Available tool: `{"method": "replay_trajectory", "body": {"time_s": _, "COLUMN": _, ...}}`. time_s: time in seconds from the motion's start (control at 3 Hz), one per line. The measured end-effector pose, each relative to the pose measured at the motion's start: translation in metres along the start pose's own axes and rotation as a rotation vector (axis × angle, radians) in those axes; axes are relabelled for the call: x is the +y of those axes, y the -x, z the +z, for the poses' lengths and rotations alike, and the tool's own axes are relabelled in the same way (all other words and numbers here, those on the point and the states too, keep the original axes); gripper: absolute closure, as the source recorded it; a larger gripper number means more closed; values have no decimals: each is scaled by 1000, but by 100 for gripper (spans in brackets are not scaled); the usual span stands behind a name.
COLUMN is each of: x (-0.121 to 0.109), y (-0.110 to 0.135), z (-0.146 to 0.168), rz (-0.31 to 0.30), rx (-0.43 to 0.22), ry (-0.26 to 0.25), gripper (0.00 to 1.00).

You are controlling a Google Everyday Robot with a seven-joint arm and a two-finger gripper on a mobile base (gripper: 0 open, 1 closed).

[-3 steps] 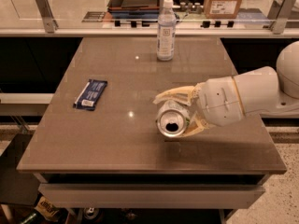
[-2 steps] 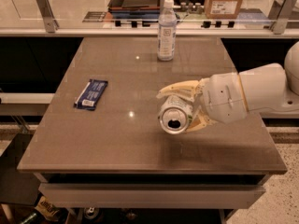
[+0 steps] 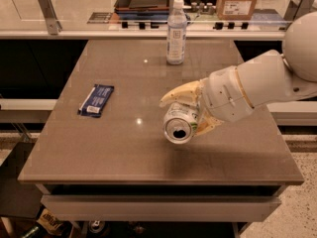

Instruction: Knock 7up can over

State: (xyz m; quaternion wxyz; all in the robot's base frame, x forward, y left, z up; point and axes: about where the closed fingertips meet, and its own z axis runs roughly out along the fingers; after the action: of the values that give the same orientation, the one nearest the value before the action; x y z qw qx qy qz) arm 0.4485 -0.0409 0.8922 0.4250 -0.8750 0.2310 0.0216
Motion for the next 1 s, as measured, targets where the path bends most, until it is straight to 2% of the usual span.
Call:
{"method": "replay_trajectory", "body": {"time_s": 0.33, "x": -23, "y": 8, "z": -6, "rz": -78, "rx": 67, "ry": 107, "gripper": 100}}
{"method": "replay_trajectory", "body": {"time_s": 0.67, "x": -36, "y": 13, "z": -4, "rz": -121, "rx": 144, "ry": 200, "gripper": 100}}
{"method": "replay_trajectory", "body": {"time_s": 1.0, "x": -42, "y": 17, "z": 4, "rz": -152, "rx": 171, "ry": 266, "gripper": 100}}
